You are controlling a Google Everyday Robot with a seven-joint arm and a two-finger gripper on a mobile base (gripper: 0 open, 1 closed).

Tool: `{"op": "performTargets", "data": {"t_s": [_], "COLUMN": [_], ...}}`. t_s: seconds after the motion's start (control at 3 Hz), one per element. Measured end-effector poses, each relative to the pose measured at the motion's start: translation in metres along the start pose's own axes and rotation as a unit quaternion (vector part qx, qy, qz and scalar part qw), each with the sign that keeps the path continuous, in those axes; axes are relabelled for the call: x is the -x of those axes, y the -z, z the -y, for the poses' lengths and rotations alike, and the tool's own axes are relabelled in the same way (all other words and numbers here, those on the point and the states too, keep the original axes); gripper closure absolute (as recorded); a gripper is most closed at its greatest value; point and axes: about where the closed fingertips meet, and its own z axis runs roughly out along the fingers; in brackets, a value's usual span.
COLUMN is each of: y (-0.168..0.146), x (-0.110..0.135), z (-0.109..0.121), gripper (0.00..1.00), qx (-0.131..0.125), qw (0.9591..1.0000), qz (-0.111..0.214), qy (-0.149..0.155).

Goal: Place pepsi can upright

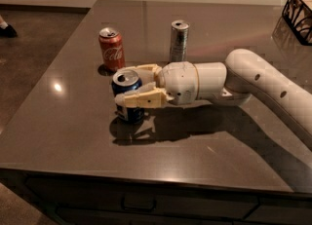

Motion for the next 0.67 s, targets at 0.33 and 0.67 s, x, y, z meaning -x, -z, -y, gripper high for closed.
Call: {"op": "performTargets", "data": {"t_s": [0.33,0.67], "y": [-0.0021,-0.0022], "x": [0.0006,0.0006], "z": [-0.0009,-0.0009], "gripper": [0.0,0.0], "qx": [0.002,0.002], "qw": [1.0,1.0], "qz": [0.0,0.0], "qy": [0.001,0.001]}}
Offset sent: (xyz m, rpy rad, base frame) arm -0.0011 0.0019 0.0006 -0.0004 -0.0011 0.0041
